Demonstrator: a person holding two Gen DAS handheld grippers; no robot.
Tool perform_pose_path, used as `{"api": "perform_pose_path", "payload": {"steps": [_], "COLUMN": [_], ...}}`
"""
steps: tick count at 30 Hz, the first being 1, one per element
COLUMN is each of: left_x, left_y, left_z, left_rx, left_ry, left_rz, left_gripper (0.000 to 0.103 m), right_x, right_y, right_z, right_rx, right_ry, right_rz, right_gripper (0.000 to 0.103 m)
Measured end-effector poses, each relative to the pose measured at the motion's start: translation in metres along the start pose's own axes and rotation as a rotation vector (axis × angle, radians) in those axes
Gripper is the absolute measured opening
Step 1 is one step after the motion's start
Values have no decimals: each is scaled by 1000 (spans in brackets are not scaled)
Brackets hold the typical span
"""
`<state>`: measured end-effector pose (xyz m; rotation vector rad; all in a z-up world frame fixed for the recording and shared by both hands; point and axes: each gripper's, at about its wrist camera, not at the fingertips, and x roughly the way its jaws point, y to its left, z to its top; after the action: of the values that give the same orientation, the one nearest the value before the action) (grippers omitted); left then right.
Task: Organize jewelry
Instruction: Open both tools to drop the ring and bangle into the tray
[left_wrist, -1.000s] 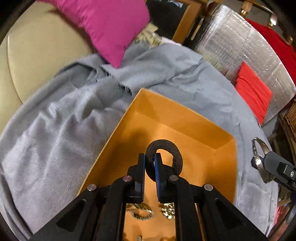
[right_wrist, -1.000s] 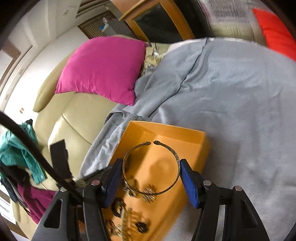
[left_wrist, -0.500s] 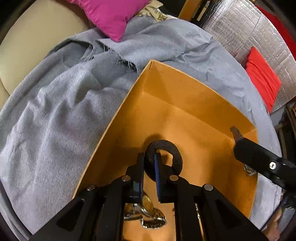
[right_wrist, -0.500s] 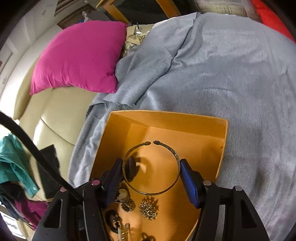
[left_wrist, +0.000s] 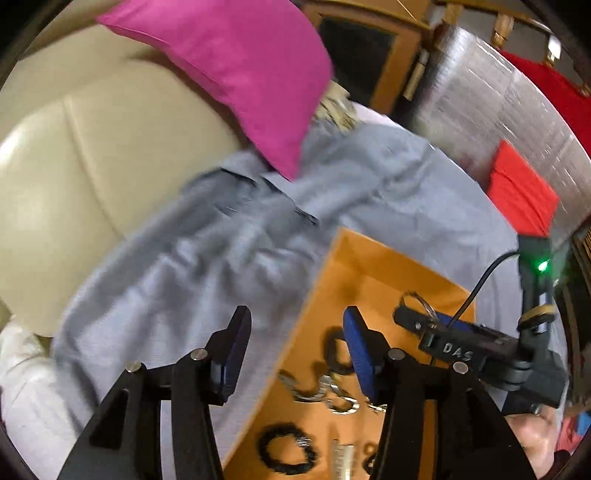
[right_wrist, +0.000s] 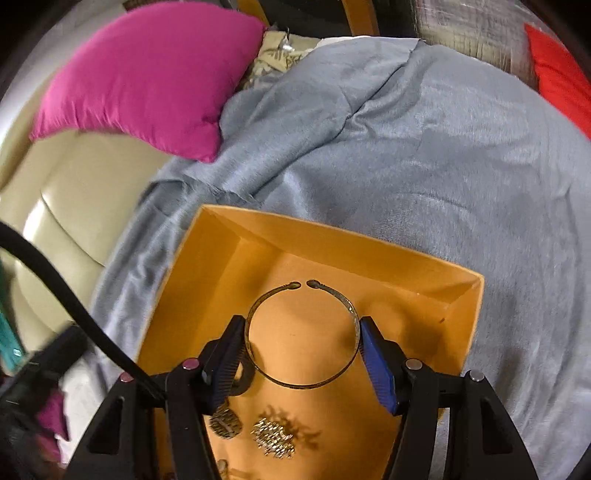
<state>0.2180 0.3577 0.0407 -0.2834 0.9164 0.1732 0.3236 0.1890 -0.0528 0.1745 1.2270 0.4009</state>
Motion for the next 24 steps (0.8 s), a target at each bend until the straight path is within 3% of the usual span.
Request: {"api": "perform_pose_path", "payload": {"steps": [3,7,13,20,24], "left_x": [-2,4,-9,-18,-16], "left_y": [10,11,25,26,20], "left_z": [1,0,-2,-2,-2], "left_rx": [-16,-11,-29,-29,-10], "left_ry": [-8,3,-27,-53,-47], "left_rz": [23,52,111,132,128], "left_gripper": [53,53,53,53,53], "right_x": [8,15,14,38,41], "right_y": [7,10,22,21,18], "right_z": [2,5,9,3,3], "right_rx": [-17,-18,-70,-51,-49], "right_ry": [23,35,-10,47,35], "right_rz": [-96,-162,-208,-218,-239], "right_gripper": [65,65,65,65,65]}}
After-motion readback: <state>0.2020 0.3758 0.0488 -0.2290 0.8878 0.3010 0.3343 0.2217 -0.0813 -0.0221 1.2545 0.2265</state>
